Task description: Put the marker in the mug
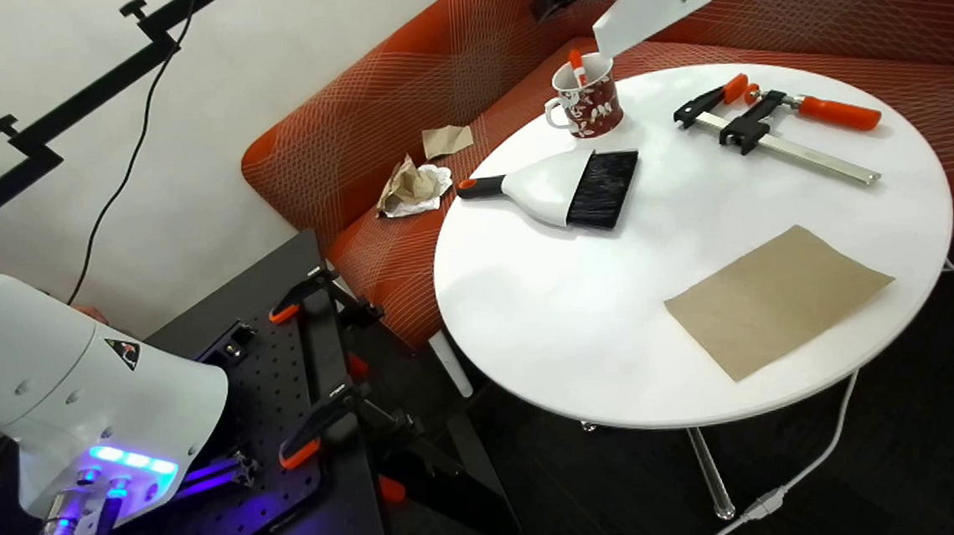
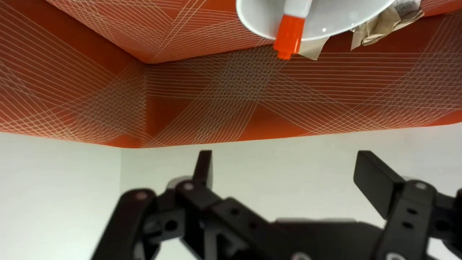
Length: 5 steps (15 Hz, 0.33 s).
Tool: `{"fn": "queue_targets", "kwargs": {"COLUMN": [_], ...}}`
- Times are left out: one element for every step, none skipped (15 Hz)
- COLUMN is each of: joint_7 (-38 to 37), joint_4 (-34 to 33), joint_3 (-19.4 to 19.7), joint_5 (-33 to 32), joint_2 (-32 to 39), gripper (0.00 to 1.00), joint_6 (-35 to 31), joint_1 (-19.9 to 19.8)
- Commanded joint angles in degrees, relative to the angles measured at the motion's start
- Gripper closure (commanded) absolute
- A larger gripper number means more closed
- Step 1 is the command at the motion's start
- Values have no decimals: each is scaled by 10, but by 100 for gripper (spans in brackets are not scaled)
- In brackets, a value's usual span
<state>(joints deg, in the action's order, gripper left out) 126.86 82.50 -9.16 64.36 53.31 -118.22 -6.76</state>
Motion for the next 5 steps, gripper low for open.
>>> {"fn": "queue_targets", "kwargs": {"joint_7": [18,1,1,1,1], "joint_4": [53,10,15,20,22], "joint_3": [6,7,7,7,8], "joint_5": [8,4,4,4,4], "joint_2": [-53,-17,-23,-28,-29], "gripper": [0,0,0,0,0], "joint_6": [-15,4,4,4,4], "joint_1": [6,5,5,5,5]}}
